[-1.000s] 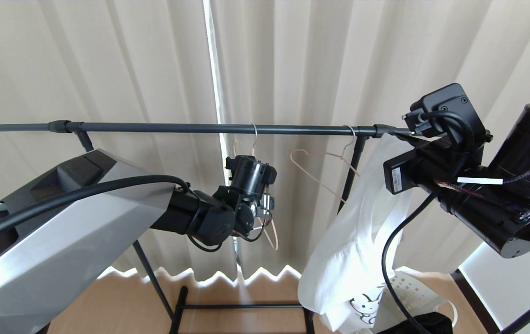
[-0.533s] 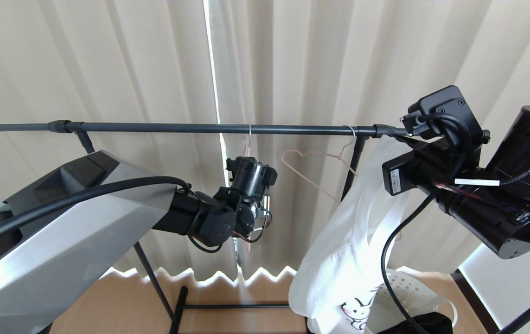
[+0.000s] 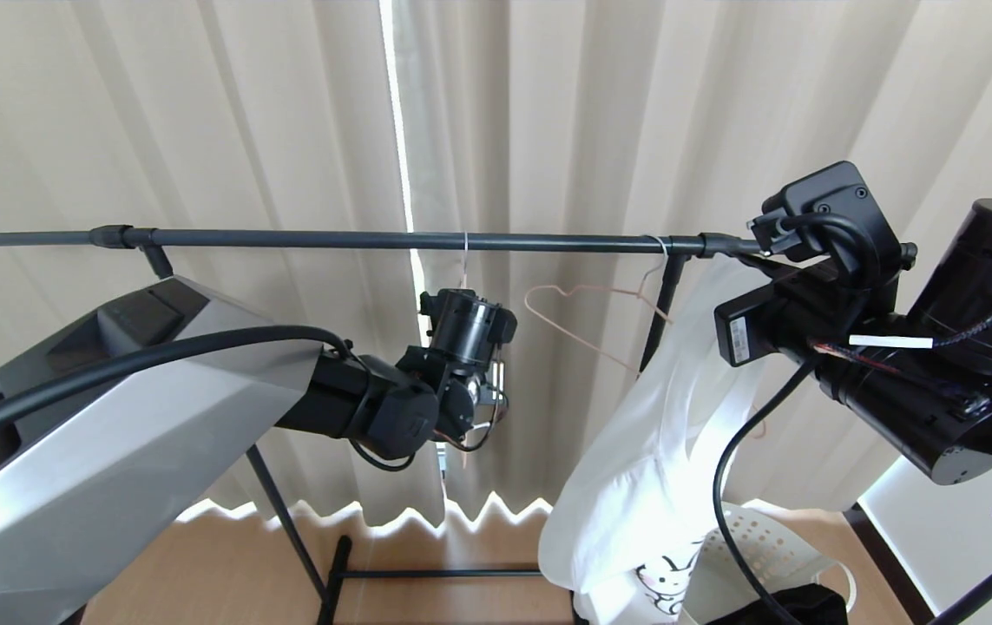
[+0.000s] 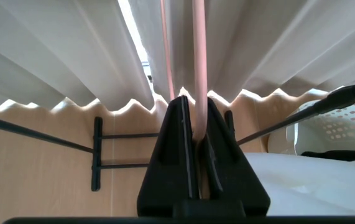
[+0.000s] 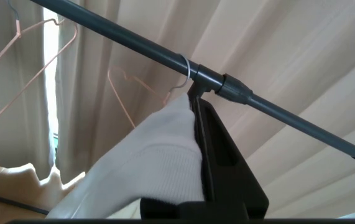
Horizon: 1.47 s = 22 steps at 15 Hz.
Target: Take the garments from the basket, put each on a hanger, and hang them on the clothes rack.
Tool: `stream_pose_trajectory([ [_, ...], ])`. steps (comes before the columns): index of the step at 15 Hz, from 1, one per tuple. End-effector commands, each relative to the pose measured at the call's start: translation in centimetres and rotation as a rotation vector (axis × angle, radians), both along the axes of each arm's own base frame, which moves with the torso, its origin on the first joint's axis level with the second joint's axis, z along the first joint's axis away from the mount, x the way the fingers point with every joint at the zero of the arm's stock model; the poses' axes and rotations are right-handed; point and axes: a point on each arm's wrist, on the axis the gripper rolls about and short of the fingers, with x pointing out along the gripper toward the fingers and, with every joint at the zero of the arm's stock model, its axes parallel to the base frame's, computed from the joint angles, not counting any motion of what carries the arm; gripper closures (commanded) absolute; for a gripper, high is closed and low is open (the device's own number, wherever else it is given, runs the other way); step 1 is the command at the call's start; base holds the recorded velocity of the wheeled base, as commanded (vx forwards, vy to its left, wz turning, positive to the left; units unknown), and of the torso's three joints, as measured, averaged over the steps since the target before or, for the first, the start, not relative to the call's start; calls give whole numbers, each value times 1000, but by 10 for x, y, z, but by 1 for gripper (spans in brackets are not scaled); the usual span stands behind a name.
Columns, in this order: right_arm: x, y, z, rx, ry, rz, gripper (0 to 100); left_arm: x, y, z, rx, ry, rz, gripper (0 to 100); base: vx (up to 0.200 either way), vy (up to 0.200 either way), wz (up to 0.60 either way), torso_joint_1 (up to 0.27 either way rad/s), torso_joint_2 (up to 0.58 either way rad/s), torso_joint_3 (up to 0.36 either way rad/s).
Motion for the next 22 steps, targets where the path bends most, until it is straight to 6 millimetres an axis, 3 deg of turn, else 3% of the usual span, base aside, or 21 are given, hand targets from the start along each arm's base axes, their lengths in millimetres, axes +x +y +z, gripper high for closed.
stream_pose_trajectory([
  [1, 0, 1, -1, -2, 3, 1, 100, -7, -2, 16, -18, -27, -11, 100, 0, 0, 0, 0, 0, 0],
  [6, 0, 1, -1, -2, 3, 1, 100, -29, -7, 34, -27, -43, -54, 100, 0, 0, 0, 0, 0, 0],
  [12, 1, 1, -2, -4, 5, 1, 100, -80, 3, 54, -22, -36, -125, 100, 0, 0, 0, 0, 0, 0],
  [15, 0, 0, -1, -2, 3, 1, 100, -123, 23, 65, -27, -52, -181, 100, 0, 0, 0, 0, 0, 0],
  [22, -1, -4, -1, 0, 2, -16, 100, -193, 100, 47, -43, -168, -389, 100, 0, 0, 0, 0, 0, 0],
])
